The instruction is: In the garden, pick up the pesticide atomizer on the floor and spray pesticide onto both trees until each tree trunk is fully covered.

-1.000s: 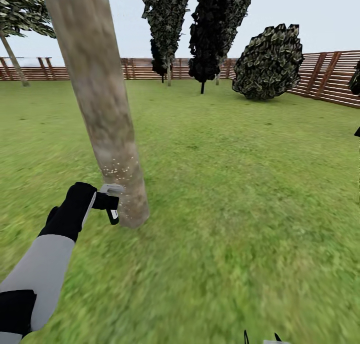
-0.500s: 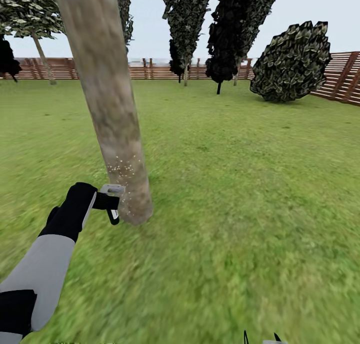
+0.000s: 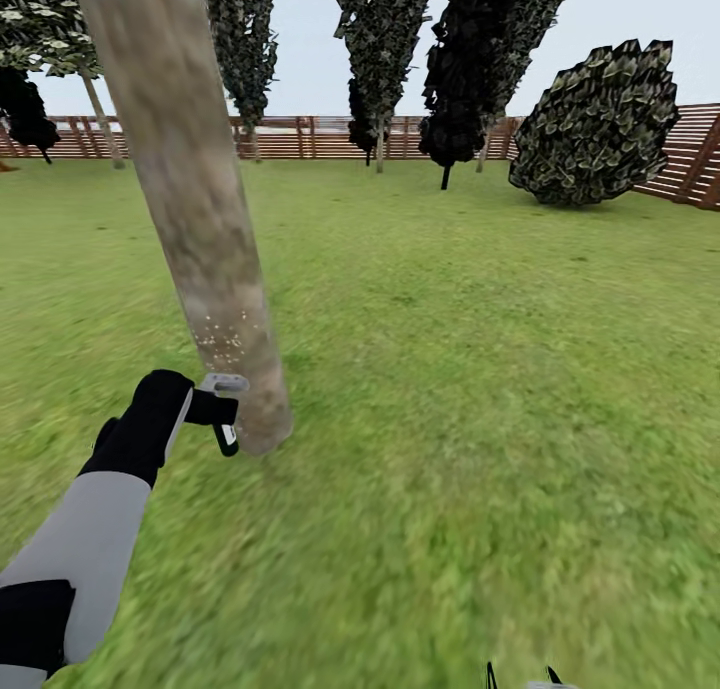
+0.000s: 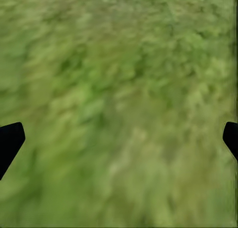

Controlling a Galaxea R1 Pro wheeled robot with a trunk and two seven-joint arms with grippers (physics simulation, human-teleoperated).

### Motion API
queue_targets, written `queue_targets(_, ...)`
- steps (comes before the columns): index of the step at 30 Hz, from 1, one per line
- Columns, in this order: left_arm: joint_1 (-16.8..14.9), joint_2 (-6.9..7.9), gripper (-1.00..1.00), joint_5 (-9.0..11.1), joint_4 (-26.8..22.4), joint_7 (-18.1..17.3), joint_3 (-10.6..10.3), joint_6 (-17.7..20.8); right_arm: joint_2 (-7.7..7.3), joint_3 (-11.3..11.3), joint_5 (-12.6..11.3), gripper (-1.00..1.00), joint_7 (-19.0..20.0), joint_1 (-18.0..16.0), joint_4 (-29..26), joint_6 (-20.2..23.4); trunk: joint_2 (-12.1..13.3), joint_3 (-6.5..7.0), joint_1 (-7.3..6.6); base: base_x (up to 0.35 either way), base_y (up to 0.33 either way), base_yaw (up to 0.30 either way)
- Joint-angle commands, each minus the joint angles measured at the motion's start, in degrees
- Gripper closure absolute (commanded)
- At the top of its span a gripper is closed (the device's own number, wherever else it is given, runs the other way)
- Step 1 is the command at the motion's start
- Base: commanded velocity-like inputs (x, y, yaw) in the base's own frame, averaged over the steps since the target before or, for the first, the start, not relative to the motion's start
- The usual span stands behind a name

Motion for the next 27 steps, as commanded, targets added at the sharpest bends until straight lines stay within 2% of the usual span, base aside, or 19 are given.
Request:
queue_targets(1,0.01,-0.02,1.0,0.01,0.51,0.02,0.01,-0.02,0.01,0.0,0.0,-1.0,0.0,0.0,0.0,0.0,0.0,0.0,0.0,0.088,-0.271,0.004)
queue_targets(6,0.02,0.04,1.0,-0.04,0.83,0.11,0.07,-0.02,0.01,0.0,0.0,-1.0,0.0,0.0,0.0,0.0,0.0,0.0,0.0,0.035,-0.271,0.124)
queue_targets(17,0.02,0.28,1.0,-0.26,1.1,0.63,0.04,-0.1,0.03,0.0,0.0,-1.0,0.0,0.0,0.0,-0.01,0.0,0.0,0.0,0.001,-0.271,0.271)
queue_targets(19,0.09,0.24,1.0,-0.15,4.16,2.16,0.04,-0.47,0.02,0.0,0.0,-1.0,0.0,0.0,0.0,-0.02,0.0,0.0,0.0,0.0,-0.272,0.277)
queue_targets(22,0.1,-0.16,1.0,-0.09,6.98,2.6,0.07,-0.82,0.03,0.0,0.0,-1.0,0.0,0.0,0.0,-0.01,0.0,0.0,0.0,0.009,-0.272,0.277)
queue_targets(27,0.1,-0.61,1.0,-0.12,7.5,2.68,0.03,-0.96,0.02,0.0,0.0,-1.0,0.0,0.0,0.0,-0.03,0.0,0.0,0.0,0.099,-0.268,0.238)
